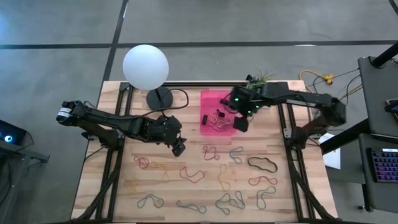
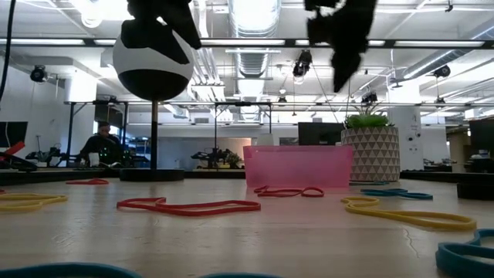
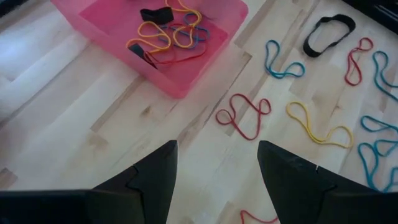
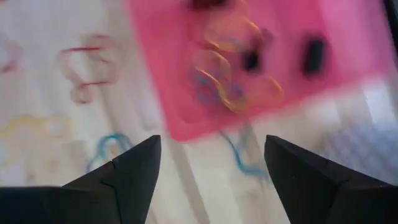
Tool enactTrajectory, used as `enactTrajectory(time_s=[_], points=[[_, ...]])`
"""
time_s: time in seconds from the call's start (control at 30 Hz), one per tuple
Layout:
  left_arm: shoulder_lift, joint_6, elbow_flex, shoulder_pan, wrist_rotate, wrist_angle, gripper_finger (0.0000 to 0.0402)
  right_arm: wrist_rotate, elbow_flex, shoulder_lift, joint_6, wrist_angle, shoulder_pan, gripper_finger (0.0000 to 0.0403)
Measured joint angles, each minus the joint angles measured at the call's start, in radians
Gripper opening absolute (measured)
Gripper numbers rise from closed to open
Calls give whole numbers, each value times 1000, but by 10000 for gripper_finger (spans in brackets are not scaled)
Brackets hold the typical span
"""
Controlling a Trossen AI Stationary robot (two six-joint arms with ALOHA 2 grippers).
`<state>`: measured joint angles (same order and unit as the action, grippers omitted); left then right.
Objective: Pick and place rubber bands into bin
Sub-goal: Put the blue rubber band into the pink bin
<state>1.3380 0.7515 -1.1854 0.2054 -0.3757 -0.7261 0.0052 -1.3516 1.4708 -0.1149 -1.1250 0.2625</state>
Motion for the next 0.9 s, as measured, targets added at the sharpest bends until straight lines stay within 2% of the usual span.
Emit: enactTrajectory(time_s=[0.2, 0.3, 0.4, 0.5, 0.57, 0.7, 0.8, 0.9], points=[[0, 0, 0, -17, -3, 6, 208, 23, 121, -151, -280, 14, 1, 265], [0, 0, 0, -20, -4, 10, 208, 40, 156, -182, -324, 4, 2, 266], [0, 1, 0, -20, -4, 10, 208, 59, 195, -199, -271, -41, 3, 266], [0, 3, 0, -20, -4, 10, 208, 163, 228, -202, -279, -49, -1, 261], [0, 23, 0, -20, -4, 10, 208, 193, 268, -202, -251, -2, -3, 257], [0, 28, 1, -20, -4, 10, 208, 110, 377, -190, -54, 111, -30, 254], [0, 28, 1, -20, -4, 10, 208, 35, 454, -160, 1, 144, -25, 254], [0, 32, 1, -20, -2, 10, 208, 26, 511, -140, 43, 185, -26, 250]])
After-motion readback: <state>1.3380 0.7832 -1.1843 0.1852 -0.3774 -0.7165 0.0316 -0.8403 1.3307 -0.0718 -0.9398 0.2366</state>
